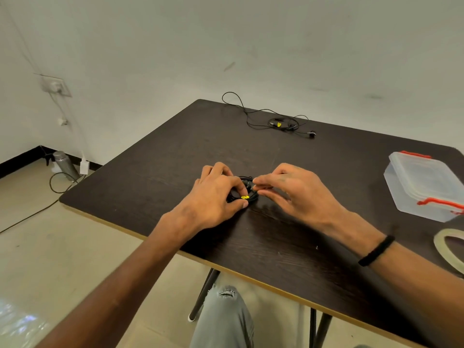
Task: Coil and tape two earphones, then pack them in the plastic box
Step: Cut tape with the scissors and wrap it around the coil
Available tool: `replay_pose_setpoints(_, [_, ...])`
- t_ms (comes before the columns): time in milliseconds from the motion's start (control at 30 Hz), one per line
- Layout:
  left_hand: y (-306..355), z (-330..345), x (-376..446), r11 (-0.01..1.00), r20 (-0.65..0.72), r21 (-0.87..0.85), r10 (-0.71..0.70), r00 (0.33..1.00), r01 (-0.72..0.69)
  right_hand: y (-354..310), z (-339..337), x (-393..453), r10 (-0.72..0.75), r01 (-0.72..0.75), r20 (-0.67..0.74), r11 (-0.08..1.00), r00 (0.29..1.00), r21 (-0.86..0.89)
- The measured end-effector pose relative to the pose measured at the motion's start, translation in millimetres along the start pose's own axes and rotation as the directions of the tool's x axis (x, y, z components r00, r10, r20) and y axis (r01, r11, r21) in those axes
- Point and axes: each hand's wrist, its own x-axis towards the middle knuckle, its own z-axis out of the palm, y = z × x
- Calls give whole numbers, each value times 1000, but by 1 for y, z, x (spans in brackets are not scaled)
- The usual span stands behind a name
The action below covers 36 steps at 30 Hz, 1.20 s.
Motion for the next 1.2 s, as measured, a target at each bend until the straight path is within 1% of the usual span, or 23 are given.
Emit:
replay_pose_setpoints(67, [-2, -1, 0, 1000, 13, -10, 5, 1000, -5, -1, 2, 3, -16, 16, 29, 1000, 999, -23])
replay_pose_setpoints(167, [-3, 0, 0, 1000, -4, -19, 23, 1000, -23, -1, 2, 7, -28, 32, 98, 999, 995, -44])
replay_pose_setpoints(367, [-2, 0, -1, 999, -7, 10, 30, 1000, -30, 5, -1, 13, -21, 23, 261, 1000, 965, -7])
replay_pose_setpoints(500, [7, 2, -1, 983, -12, 180, 48, 999, -45, 5, -6, 15, -15, 7, 301, 1000, 954, 25])
replay_pose_setpoints(600, [14, 3, -1, 924, -14, 373, 92, 996, -80, 2, -8, 15, -11, 1, 325, 1000, 946, 30])
replay_pose_setpoints(667, [18, 3, 0, 870, -12, 482, 125, 992, -104, 1, -10, 15, 2, -20, 327, 999, 945, 50])
replay_pose_setpoints(767, [17, 1, 0, 832, -2, 534, 181, 984, -152, -2, -11, 14, 16, -48, 313, 994, 950, 95])
replay_pose_setpoints(867, [12, -5, -1, 832, 17, 518, 221, 975, -198, -8, -12, 13, 40, -90, 292, 983, 956, 159])
replay_pose_setpoints(1033, [12, -16, -3, 836, 35, 501, 237, 971, -222, -16, -12, 7, 156, -207, 200, 941, 967, 267])
replay_pose_setpoints(1200, [15, -29, 1, 899, 26, 380, 225, 974, -218, -24, -20, 1, 225, -257, 131, 906, 965, 335])
